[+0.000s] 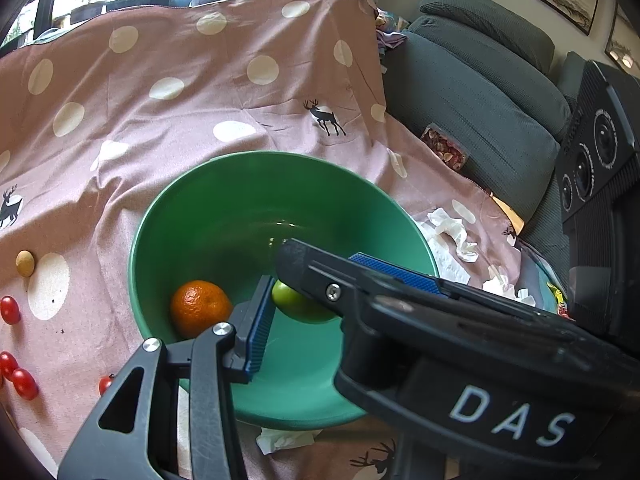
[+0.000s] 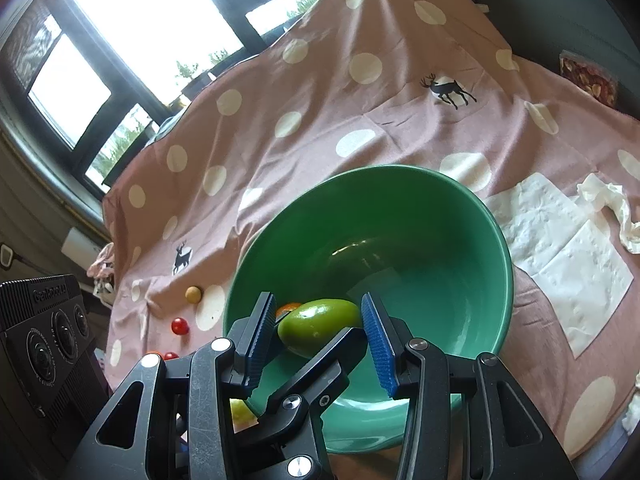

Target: Organize fruits

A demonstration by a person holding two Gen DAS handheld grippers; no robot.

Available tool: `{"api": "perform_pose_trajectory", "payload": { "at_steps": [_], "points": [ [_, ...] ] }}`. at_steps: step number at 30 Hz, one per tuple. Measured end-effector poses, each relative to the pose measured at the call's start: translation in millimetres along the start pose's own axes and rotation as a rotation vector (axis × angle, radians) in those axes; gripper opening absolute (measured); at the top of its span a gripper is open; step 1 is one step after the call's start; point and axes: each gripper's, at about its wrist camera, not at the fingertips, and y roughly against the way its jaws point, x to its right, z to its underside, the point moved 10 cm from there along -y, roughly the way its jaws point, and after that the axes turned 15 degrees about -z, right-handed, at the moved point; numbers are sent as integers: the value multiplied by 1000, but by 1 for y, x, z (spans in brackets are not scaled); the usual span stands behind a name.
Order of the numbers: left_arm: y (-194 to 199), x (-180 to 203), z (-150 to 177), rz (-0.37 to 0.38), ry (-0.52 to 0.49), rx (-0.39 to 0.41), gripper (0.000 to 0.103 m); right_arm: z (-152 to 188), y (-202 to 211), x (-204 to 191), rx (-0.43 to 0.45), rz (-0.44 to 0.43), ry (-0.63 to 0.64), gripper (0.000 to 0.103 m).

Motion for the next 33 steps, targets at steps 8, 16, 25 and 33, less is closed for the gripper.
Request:
{"api": "perform_pose_trajectory", "payload": {
  "at_steps": [8, 16, 25, 33],
  "points": [
    [-6, 0, 4, 9, 1, -24, 42, 2, -4, 5, -17, 14, -15, 48],
    [-10, 0, 6, 15, -1, -36, 42, 4, -6, 8, -28, 25, -23, 48],
    [-13, 0, 7, 23, -1, -43, 42, 4, -8, 11, -30, 36, -26, 48],
    [-13, 0, 7, 29, 1, -43, 40, 5, -7, 12, -35, 48, -28, 48]
  ]
}}
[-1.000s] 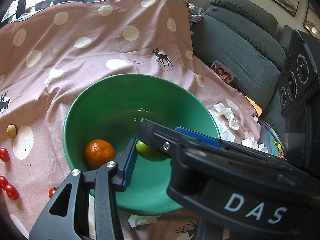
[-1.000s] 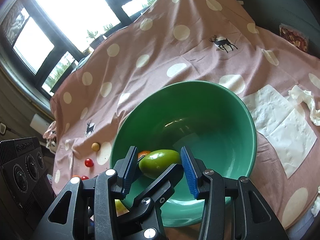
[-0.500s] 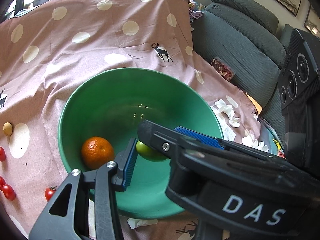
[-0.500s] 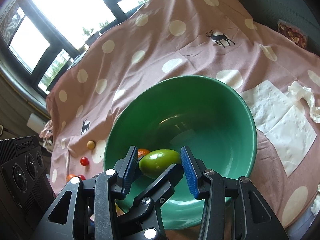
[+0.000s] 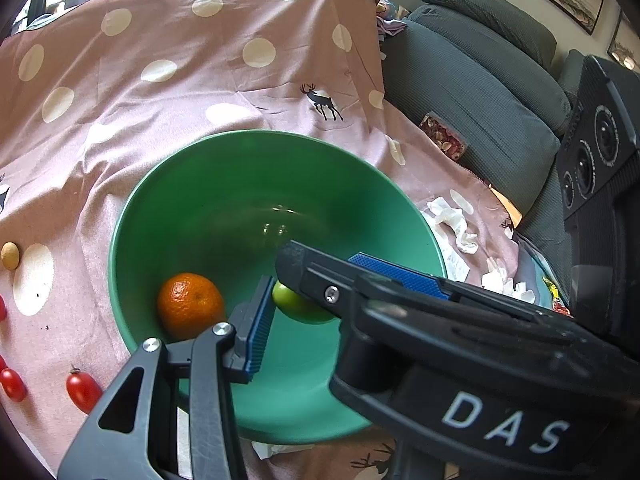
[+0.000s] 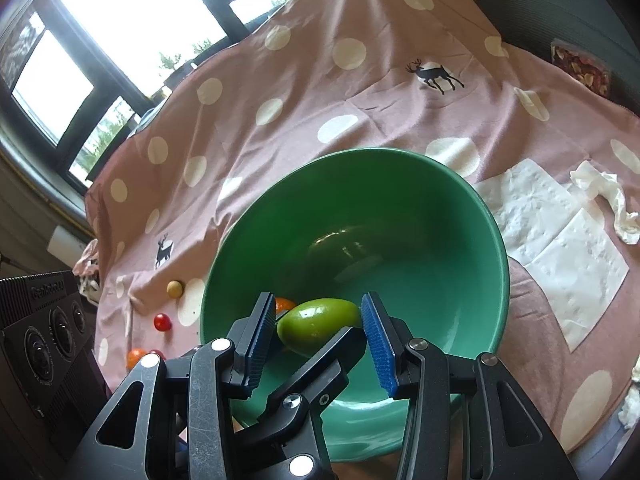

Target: Organize fruits

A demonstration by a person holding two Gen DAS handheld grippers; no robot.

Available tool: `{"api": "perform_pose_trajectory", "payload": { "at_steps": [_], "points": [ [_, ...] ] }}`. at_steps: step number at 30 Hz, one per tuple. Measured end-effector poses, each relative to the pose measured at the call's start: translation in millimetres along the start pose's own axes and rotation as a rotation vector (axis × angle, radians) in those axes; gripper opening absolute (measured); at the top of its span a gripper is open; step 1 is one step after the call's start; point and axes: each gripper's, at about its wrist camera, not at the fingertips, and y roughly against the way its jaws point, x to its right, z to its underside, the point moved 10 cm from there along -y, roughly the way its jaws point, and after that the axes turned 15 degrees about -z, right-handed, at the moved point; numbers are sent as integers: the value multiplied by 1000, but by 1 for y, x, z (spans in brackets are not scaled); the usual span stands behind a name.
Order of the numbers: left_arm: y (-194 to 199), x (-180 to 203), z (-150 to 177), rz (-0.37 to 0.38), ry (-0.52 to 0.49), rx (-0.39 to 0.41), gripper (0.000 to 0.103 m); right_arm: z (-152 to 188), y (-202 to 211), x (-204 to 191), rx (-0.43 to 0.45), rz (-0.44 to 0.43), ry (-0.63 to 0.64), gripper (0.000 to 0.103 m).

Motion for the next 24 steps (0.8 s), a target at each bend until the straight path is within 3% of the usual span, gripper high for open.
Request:
{"api": "perform_pose_trajectory", "payload": {
  "at_steps": [9, 17, 24],
  "points": [
    [1, -1, 0, -14, 7, -1, 44, -1, 3, 5, 11, 16, -11, 48],
    [33, -25, -1, -52, 65, 68, 69, -9, 12, -2, 65, 29, 14, 48],
    [72, -75, 3, -158, 166, 116, 77, -12, 14, -19, 86, 40, 60, 48]
  ]
}}
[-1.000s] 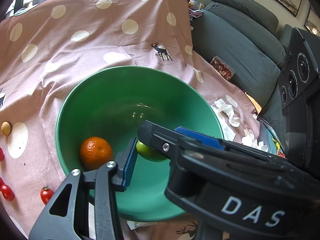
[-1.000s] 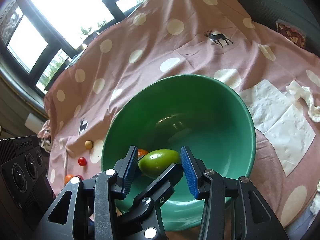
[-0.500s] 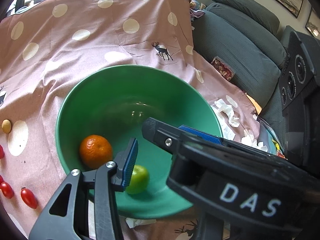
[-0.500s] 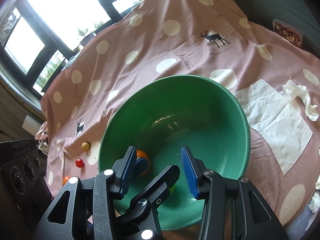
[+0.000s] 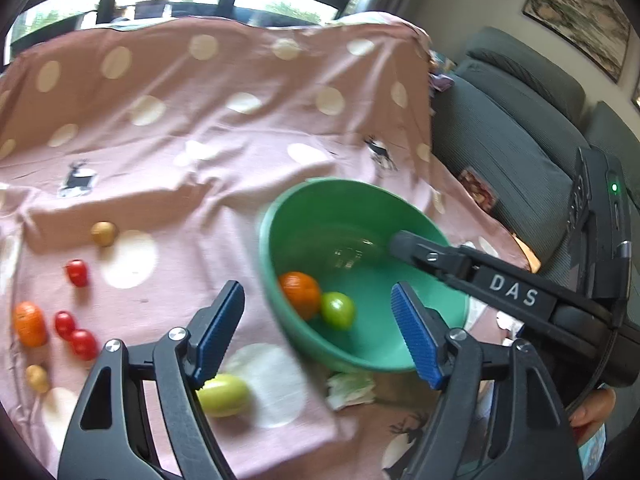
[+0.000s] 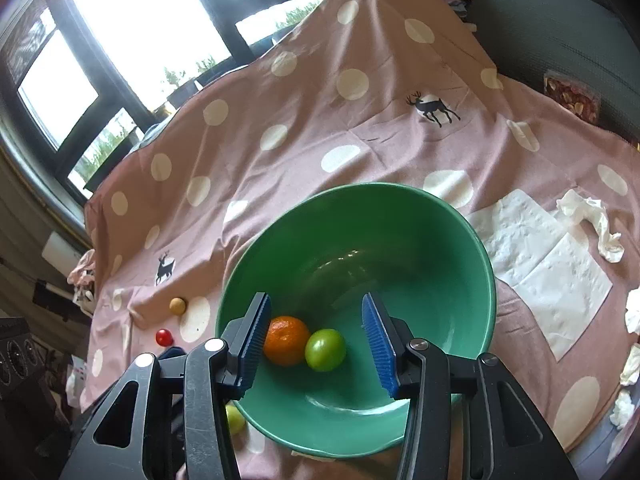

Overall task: Organize fruits
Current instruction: 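Withdraw the right gripper and move it to the large yellow-green fruit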

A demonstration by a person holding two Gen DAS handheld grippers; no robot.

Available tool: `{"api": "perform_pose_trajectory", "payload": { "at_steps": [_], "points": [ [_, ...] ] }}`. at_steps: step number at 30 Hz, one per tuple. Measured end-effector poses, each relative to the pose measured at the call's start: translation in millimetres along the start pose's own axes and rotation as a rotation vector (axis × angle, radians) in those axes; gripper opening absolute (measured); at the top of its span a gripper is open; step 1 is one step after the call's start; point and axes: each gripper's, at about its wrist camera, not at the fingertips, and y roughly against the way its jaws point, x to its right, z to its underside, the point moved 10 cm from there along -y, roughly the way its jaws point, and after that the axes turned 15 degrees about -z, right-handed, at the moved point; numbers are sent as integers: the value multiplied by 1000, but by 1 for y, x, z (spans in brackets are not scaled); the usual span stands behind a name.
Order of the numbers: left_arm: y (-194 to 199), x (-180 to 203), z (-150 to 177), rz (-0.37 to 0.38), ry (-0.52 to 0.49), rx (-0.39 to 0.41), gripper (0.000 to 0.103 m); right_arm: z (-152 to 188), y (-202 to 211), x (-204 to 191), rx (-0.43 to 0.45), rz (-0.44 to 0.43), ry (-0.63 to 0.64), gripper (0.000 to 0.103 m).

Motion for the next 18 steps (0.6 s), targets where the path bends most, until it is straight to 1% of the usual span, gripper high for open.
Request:
{"api": "perform_pose_trajectory", "payload": {
  "at_steps": [2, 5, 10, 13, 15, 18],
  "points": [
    [11, -21, -1, -45, 39, 24, 80, -1, 1, -4, 11, 8, 11, 51],
    [28, -58, 0, -124, 113, 67, 82, -1, 2, -10, 22, 20, 26, 59],
    [55, -128, 11, -266, 252, 117, 83, 2, -2, -29, 7, -10, 64, 60],
    [61, -160, 23, -306, 324, 114, 84, 5, -5, -44, -7, -18, 96, 60],
    [61, -176, 29, -330, 343, 106, 84, 10, -9, -56, -24, -33, 124, 60],
    [61, -200, 38, -390, 373, 90, 84, 21, -17, -76, -73, -81, 157, 60]
  ]
}}
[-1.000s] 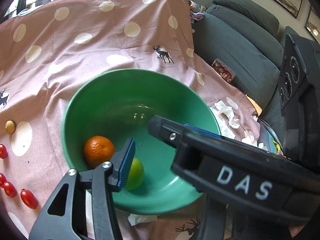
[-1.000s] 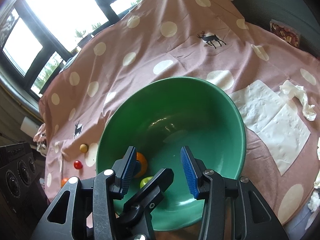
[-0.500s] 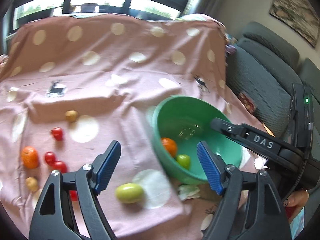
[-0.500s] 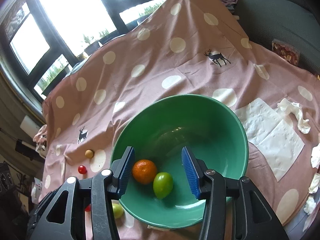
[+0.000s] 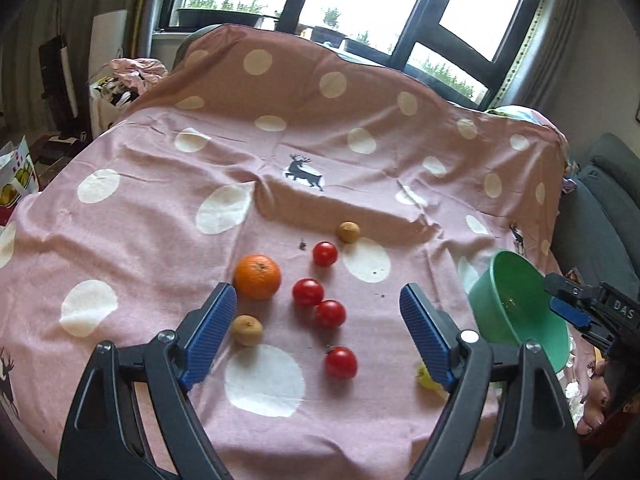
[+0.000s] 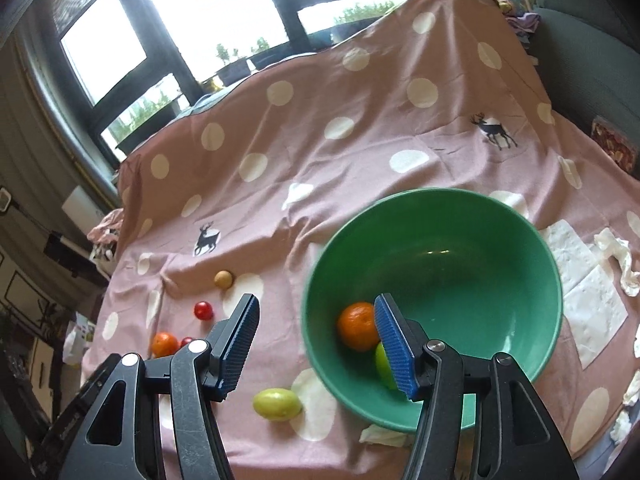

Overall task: Organize fruits
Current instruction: 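Withdraw the right gripper and move it to the large yellow-green fruit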

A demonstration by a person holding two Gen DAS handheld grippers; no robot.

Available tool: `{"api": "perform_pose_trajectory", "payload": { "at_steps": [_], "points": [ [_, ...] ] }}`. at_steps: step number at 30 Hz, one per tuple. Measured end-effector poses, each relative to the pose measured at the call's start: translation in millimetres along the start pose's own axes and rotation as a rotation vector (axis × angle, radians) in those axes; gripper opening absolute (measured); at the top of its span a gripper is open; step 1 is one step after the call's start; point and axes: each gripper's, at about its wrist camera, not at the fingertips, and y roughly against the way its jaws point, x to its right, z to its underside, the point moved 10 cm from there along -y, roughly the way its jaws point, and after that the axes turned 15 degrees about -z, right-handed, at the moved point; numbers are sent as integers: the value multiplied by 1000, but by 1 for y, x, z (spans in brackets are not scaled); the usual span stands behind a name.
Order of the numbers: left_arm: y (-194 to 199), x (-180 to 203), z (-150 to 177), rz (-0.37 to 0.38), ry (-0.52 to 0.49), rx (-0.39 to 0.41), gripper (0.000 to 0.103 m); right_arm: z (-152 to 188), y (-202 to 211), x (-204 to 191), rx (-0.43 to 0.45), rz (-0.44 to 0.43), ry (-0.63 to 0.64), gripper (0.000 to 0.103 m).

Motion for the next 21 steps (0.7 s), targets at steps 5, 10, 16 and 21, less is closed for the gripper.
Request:
{"api": "perform_pose_trajectory", "payload": {
  "at_steps": [5, 10, 16, 21],
  "points": [
    [-11, -33, -2, -33, 61, -21, 84, 17, -24, -39, -89, -109, 48, 60],
    [-23, -47, 3, -52, 96, -71, 84, 42, -54, -66, -211, -147, 77, 60],
    [-25, -33, 10, 25, 97, -131, 83, 74, -76, -64, -334, -78, 87, 60],
    [-25, -24, 15, 13, 43, -132, 83, 95, -83, -37, -381, 42, 45, 60]
  ]
}}
